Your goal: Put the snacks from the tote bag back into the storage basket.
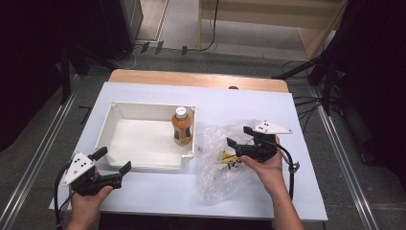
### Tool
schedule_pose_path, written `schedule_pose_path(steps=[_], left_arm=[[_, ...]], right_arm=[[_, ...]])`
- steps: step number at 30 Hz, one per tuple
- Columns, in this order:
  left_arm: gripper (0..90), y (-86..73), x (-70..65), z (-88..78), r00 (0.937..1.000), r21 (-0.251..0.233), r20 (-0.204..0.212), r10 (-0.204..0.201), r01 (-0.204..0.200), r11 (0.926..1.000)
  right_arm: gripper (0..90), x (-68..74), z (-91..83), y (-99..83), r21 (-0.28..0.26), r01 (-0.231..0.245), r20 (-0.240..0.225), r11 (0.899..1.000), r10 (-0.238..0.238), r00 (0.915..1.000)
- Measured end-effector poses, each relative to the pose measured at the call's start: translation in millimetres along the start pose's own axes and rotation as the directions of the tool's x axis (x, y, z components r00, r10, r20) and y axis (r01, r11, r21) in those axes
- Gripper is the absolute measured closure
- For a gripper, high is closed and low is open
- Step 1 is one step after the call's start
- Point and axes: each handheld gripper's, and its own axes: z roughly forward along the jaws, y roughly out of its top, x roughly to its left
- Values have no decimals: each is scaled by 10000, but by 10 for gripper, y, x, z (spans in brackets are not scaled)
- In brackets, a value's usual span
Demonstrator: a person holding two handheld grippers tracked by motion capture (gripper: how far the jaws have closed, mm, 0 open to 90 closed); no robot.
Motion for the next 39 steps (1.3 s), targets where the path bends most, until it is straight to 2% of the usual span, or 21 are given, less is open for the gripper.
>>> schedule_pose_path(steps=[28, 39], left_arm=[[41, -11, -6, 6, 10000, 5, -25, -18, 18, 10000], [41, -12, 0, -5, 10000, -4, -78, -2, 2, 10000]], right_arm=[[211, -233, -296, -252, -76, -283, 742, 9996, 288, 9968], [207, -301, -411, -323, 26, -453, 845, 9990, 450, 9954]])
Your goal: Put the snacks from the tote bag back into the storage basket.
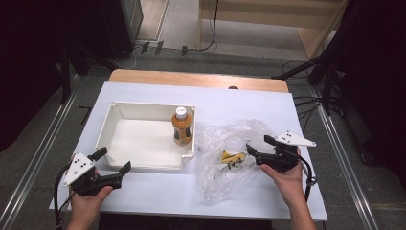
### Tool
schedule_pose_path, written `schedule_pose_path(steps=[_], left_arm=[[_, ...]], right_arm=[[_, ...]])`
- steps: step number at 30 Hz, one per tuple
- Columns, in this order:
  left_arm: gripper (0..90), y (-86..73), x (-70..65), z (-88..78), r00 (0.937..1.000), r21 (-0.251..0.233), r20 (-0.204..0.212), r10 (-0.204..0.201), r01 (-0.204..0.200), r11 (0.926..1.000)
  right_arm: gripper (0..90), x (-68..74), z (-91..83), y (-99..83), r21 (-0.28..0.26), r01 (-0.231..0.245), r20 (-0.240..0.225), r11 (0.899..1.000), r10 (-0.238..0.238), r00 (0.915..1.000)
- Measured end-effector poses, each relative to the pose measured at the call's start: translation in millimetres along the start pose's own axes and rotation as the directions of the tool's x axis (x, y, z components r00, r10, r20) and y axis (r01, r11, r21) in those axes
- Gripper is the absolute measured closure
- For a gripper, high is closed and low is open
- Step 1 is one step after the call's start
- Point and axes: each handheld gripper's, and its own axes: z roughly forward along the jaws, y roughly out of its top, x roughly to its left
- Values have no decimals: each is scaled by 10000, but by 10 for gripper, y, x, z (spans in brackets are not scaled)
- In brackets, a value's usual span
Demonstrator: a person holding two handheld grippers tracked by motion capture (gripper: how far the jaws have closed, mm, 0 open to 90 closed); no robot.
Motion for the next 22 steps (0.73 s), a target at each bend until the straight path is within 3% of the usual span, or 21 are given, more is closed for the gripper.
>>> schedule_pose_path(steps=[22], left_arm=[[41, 9, 6, -2, 10000, -57, -96, 1, -1, 10000]], right_arm=[[193, -121, -230, -215, 124, -220, 517, 9997, 213, 9984]])
